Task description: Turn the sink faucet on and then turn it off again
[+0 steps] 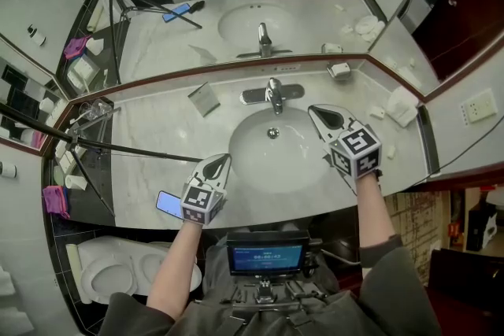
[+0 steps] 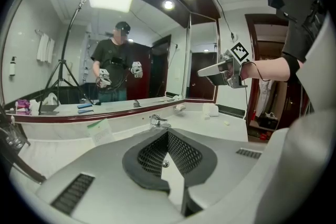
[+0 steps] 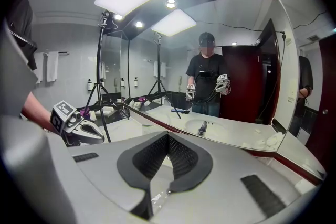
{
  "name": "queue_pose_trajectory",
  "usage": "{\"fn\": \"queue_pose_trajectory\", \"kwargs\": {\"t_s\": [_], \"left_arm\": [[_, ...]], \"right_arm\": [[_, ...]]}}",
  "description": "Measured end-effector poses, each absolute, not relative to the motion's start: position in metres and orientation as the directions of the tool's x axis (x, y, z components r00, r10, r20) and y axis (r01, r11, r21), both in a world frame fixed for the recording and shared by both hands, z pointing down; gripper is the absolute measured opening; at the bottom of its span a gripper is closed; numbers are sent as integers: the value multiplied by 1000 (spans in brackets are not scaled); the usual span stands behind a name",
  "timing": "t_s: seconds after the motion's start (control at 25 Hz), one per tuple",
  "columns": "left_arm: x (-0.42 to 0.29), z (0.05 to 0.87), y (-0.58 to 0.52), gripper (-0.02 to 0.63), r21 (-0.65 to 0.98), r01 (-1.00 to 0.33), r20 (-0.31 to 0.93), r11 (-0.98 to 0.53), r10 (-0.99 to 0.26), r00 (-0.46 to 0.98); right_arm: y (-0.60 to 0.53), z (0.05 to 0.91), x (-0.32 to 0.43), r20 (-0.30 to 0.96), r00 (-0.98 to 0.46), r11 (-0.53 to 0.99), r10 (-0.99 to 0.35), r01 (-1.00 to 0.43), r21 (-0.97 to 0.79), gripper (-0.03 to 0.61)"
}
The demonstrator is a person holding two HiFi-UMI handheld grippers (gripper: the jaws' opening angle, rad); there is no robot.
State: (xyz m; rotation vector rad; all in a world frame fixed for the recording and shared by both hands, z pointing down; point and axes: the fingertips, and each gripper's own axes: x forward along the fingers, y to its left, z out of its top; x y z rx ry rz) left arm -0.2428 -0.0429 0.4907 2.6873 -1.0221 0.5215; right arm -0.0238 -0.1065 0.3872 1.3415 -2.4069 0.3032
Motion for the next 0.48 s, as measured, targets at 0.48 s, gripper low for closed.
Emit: {"fn": "queue_pose_trajectory", "kwargs": {"t_s": [0.48], "left_arm": [[-239,485,-45,0,80,-688,381,-722,-616,690]], "right_arm": [[-92,406,-1,432,-449,482,-782,-875,-37,21]]}}
